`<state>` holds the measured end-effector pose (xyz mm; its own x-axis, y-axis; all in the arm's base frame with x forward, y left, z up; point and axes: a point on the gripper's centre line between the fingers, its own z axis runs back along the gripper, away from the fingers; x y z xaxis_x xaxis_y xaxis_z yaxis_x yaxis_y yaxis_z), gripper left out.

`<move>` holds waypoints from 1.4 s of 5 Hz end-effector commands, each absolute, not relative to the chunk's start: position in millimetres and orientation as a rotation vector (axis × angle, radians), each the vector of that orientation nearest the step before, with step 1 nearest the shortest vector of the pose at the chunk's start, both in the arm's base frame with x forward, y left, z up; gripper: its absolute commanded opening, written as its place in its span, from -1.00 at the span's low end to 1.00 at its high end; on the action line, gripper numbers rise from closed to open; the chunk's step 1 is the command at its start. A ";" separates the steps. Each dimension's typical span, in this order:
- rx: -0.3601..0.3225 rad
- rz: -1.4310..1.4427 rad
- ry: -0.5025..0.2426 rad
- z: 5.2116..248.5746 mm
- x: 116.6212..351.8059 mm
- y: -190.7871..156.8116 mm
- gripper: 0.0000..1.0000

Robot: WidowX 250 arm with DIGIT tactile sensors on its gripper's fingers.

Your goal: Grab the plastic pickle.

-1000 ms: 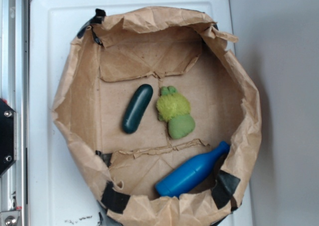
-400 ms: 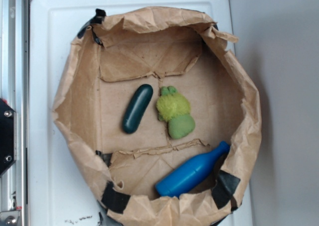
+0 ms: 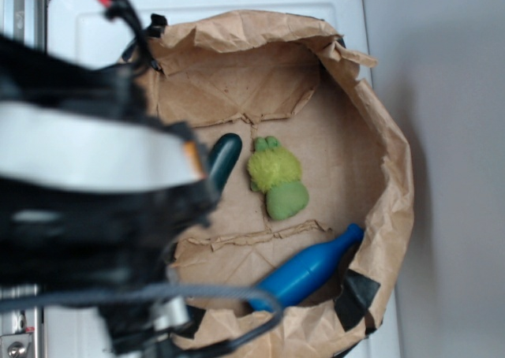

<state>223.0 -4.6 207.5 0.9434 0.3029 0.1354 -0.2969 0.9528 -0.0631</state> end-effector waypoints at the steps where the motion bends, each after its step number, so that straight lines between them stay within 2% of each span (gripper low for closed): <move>1: -0.082 0.533 -0.222 194.2 226.9 25.0 1.00; 5: -0.082 0.533 -0.222 194.2 226.9 25.0 1.00; 6: -0.044 0.564 -0.210 156.0 240.6 30.5 1.00; 7: 0.001 0.568 -0.239 121.9 246.9 40.6 1.00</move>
<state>245.2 31.1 108.6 0.8341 0.5206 0.1824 -0.5213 0.8520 -0.0475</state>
